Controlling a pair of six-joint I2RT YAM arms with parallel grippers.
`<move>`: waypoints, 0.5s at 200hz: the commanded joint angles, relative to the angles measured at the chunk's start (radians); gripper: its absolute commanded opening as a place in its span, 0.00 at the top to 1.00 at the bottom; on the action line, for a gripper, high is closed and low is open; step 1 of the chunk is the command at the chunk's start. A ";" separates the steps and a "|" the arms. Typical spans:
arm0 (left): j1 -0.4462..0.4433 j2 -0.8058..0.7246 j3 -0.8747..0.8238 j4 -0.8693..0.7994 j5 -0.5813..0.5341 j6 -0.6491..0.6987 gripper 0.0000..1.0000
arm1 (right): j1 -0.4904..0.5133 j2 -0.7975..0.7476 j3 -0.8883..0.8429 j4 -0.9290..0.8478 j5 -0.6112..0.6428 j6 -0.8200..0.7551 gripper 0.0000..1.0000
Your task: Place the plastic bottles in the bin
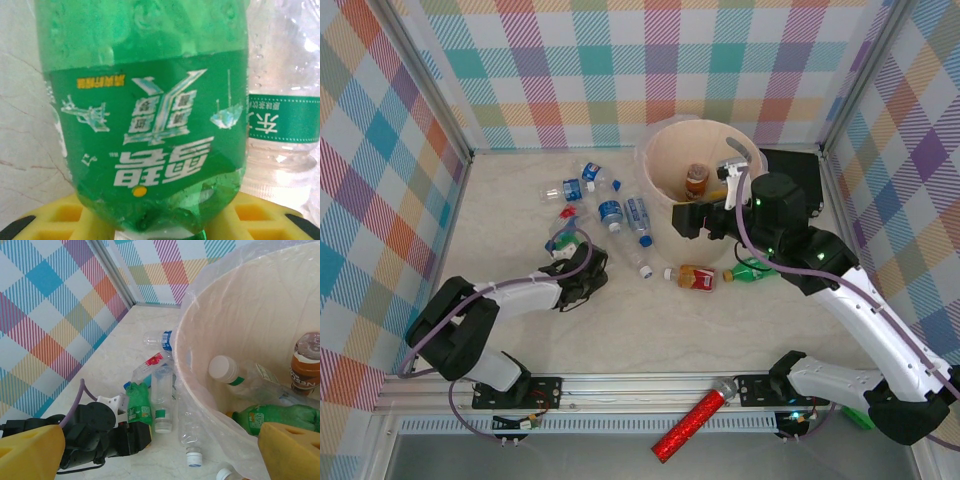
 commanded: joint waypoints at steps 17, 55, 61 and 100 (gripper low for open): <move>-0.016 -0.106 -0.028 -0.040 -0.004 0.006 0.65 | 0.013 0.007 0.020 0.028 0.005 -0.004 0.01; -0.044 -0.223 -0.028 -0.113 -0.049 0.039 0.69 | 0.024 0.011 0.025 0.029 0.006 0.000 0.01; -0.052 -0.244 -0.029 -0.119 -0.056 0.055 0.68 | 0.025 0.012 0.027 0.030 0.005 0.000 0.01; -0.119 -0.369 0.010 -0.145 -0.109 0.248 0.65 | 0.027 0.020 0.042 0.037 -0.024 0.006 0.01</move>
